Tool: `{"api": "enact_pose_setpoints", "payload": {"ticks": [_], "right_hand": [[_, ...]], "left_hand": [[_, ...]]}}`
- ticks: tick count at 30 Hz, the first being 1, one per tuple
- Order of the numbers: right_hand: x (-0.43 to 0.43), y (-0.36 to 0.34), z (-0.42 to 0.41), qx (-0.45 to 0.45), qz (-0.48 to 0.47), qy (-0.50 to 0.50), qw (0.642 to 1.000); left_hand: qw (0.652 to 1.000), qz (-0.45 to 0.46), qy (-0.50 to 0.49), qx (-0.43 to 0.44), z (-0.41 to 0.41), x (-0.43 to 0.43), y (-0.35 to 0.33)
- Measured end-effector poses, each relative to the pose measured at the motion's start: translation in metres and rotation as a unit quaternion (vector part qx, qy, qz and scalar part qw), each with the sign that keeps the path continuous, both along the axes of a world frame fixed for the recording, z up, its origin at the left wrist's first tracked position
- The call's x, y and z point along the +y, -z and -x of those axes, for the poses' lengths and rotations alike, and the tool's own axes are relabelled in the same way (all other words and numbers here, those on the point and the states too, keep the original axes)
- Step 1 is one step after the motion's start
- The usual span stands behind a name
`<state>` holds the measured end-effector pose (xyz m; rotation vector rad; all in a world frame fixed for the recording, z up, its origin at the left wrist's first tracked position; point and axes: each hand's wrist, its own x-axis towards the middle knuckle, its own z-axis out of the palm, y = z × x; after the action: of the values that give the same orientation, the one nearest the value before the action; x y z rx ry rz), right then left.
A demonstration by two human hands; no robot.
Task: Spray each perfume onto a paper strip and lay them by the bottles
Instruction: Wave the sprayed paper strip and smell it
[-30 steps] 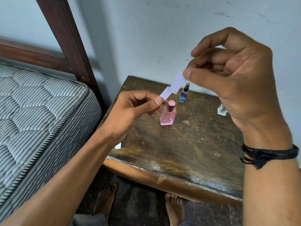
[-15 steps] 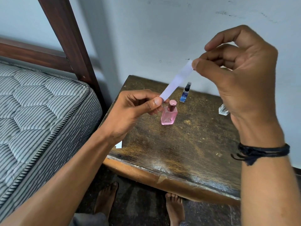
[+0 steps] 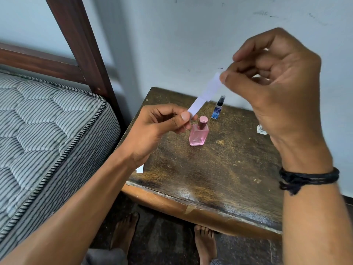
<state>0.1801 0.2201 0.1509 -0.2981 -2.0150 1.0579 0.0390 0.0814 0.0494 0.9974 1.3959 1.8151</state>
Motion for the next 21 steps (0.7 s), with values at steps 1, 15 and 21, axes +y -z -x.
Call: {"api": "enact_pose_setpoints", "payload": {"ticks": [1, 15, 21], "right_hand": [[0.001, 0.001, 0.001, 0.015, 0.004, 0.028, 0.999], [0.003, 0.009, 0.006, 0.007, -0.005, 0.048, 0.999], [0.007, 0.016, 0.008, 0.001, 0.008, 0.043, 0.999]], "left_hand": [[1.0, -0.004, 0.003, 0.003, 0.0, 0.0, 0.0], [0.999, -0.001, 0.034, 0.025, 0.008, -0.001, 0.008], [0.999, 0.02, 0.024, 0.019, 0.017, -0.004, 0.01]]}}
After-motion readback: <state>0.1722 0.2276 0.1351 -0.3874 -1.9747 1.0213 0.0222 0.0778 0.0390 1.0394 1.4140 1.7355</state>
